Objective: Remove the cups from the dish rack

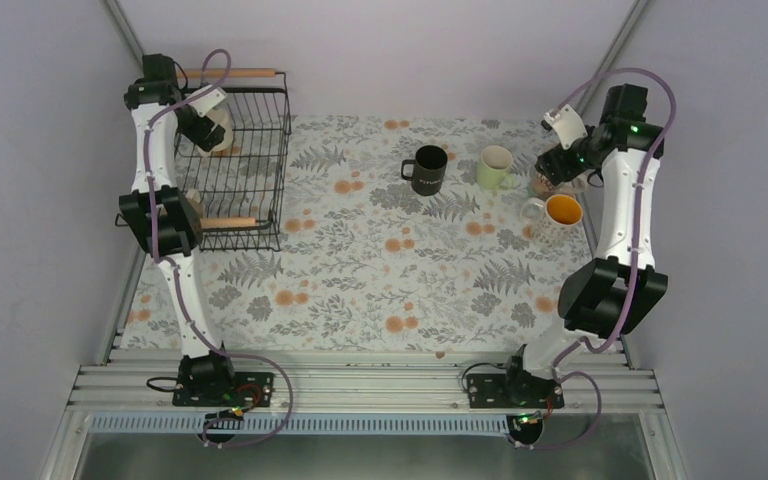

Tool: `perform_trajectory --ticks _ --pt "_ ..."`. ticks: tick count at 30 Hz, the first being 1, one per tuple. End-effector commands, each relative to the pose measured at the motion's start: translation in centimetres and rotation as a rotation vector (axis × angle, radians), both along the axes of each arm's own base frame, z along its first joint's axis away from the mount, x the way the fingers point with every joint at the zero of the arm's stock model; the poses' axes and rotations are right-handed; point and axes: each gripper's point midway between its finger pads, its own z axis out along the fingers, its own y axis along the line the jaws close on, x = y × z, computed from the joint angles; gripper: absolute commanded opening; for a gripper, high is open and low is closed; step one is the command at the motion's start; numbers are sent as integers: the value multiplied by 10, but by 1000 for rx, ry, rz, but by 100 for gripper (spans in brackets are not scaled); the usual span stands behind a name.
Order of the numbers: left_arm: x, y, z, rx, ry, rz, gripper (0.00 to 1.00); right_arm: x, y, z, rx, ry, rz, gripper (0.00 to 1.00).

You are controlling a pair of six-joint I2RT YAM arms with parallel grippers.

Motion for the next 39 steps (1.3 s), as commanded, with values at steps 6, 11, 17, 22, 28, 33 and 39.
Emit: perform_trajectory --ticks 6,11,17,22,28,33,39 --pt "3 0 -9 -314 38 282 100 2 34 17 81 -56 4 76" --pt "8 7 -26 -330 52 333 99 -1 45 21 98 -75 16 77" --pt "14 8 -45 -357 74 365 99 -5 60 43 132 -134 31 79" --pt "17 9 -62 -397 100 394 94 -8 75 54 136 -161 58 81" --pt "25 22 -65 -376 70 426 92 -9 83 56 139 -166 70 82" --pt "28 28 -71 -386 59 437 83 -8 85 50 146 -157 70 83" --pt "32 34 -78 -379 49 460 63 -9 92 50 152 -154 86 84"
